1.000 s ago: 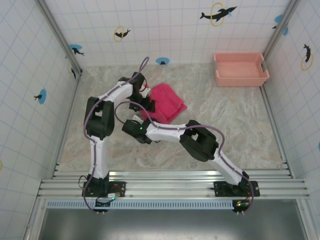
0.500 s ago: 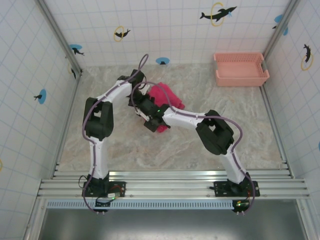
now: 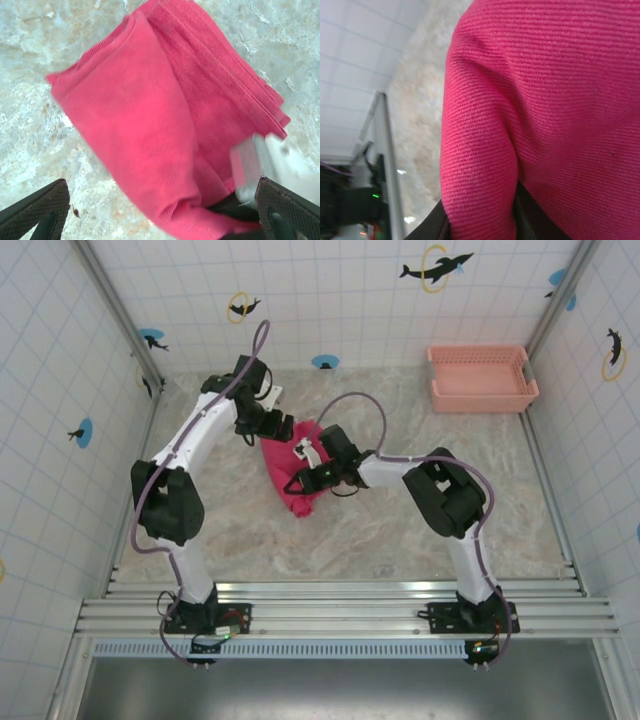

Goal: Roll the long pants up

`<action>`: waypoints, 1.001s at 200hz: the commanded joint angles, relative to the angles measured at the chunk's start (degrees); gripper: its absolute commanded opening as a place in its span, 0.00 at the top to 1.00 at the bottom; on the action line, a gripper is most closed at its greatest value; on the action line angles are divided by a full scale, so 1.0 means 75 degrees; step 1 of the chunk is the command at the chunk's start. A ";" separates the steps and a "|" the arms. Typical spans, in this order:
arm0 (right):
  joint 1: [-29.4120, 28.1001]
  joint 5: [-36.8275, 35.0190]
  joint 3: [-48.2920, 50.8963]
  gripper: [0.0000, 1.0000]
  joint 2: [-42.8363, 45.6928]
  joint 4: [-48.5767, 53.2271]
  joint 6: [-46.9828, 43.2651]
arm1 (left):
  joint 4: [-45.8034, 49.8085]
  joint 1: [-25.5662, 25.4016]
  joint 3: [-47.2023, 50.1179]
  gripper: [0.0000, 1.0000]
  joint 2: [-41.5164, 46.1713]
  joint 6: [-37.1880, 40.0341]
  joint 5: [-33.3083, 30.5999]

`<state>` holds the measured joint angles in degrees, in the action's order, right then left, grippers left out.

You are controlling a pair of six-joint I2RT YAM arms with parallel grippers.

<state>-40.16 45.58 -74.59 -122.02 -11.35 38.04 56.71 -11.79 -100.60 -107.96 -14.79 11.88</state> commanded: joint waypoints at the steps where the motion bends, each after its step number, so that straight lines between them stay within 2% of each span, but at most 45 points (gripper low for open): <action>1: 0.0082 0.0848 0.0498 0.87 -0.0252 -0.2609 0.2514 | 0.0347 -0.0033 0.0459 0.02 0.0182 0.0199 -0.0061; 34: 0.0150 0.0864 0.0751 0.87 -0.0505 -0.4813 0.4382 | 0.0102 -0.0035 0.1020 0.02 0.0340 0.0165 -0.0024; 64: 0.0307 0.0625 0.1005 0.87 -0.0781 -0.5710 0.5055 | -0.0196 -0.0040 0.1296 0.02 0.0060 -0.0005 0.0029; 98: 0.0363 0.0565 0.1327 0.87 -0.1227 -0.7192 0.5979 | -0.0260 -0.0047 0.0916 0.03 -0.0813 -0.0124 -0.0004; 155: 0.0360 0.0844 0.1496 0.87 -0.1716 -0.7437 0.5947 | -0.0560 -0.0068 0.0229 0.02 -0.1727 -0.0649 0.0426; 200: 0.0364 0.0906 0.1543 0.87 -0.1806 -0.7439 0.5858 | -0.0886 -0.0068 0.0124 0.03 -0.1807 -0.1191 -0.0027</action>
<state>-37.54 50.83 -64.40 -133.25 -67.75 80.60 51.86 -12.16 -98.08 -121.23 -20.10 13.39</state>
